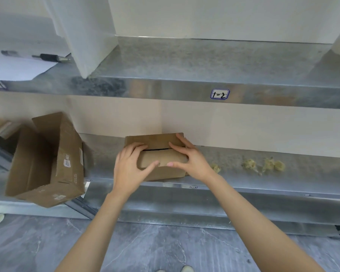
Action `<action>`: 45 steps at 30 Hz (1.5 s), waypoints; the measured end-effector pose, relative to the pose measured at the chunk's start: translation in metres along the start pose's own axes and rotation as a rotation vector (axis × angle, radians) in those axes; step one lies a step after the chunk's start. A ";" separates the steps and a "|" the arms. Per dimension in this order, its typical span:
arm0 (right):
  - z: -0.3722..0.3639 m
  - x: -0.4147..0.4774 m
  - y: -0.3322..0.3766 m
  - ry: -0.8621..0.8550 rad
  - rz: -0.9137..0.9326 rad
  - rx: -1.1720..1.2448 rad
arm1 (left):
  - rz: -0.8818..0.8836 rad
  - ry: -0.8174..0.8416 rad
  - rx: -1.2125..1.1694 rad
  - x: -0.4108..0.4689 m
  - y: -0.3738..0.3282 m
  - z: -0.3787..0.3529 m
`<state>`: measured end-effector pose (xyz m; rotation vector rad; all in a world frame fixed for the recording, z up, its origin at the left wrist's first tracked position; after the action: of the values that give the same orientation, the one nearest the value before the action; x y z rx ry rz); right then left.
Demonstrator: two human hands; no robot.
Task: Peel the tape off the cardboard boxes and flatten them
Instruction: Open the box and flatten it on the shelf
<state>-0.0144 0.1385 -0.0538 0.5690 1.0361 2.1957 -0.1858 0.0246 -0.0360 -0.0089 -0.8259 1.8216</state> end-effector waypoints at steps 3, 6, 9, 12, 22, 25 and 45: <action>0.003 0.003 0.001 -0.028 -0.011 0.053 | -0.019 0.072 0.042 -0.008 0.012 0.003; 0.006 0.007 0.007 -0.042 -0.020 0.020 | -0.011 0.071 0.037 -0.008 0.014 0.009; 0.008 0.010 0.018 -0.031 -0.014 -0.093 | 0.011 0.005 0.012 -0.004 0.009 0.017; 0.012 0.010 0.025 -0.051 -0.015 -0.130 | 0.034 -0.025 -0.012 0.000 0.002 0.022; 0.023 0.001 0.033 0.064 -0.169 0.184 | 0.057 -0.030 -0.073 0.007 -0.001 0.023; 0.025 0.003 0.031 0.025 -0.204 0.199 | 0.026 -0.049 -0.125 0.004 -0.003 0.021; 0.023 0.008 0.049 0.175 -0.297 0.069 | 0.132 0.106 -0.187 0.025 -0.011 0.040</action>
<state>-0.0234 0.1317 -0.0003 0.2368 1.2075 1.9781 -0.2021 0.0260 0.0089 -0.2841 -0.9357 1.8425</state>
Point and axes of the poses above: each hand's wrist, its own x-axis towards the middle knuckle, its own z-axis out of the back of the hand, y = z × x, the point moved 7 cm from there along x, towards the middle knuckle, and after that the axes turned 4 degrees about z, right-handed, at the moved point
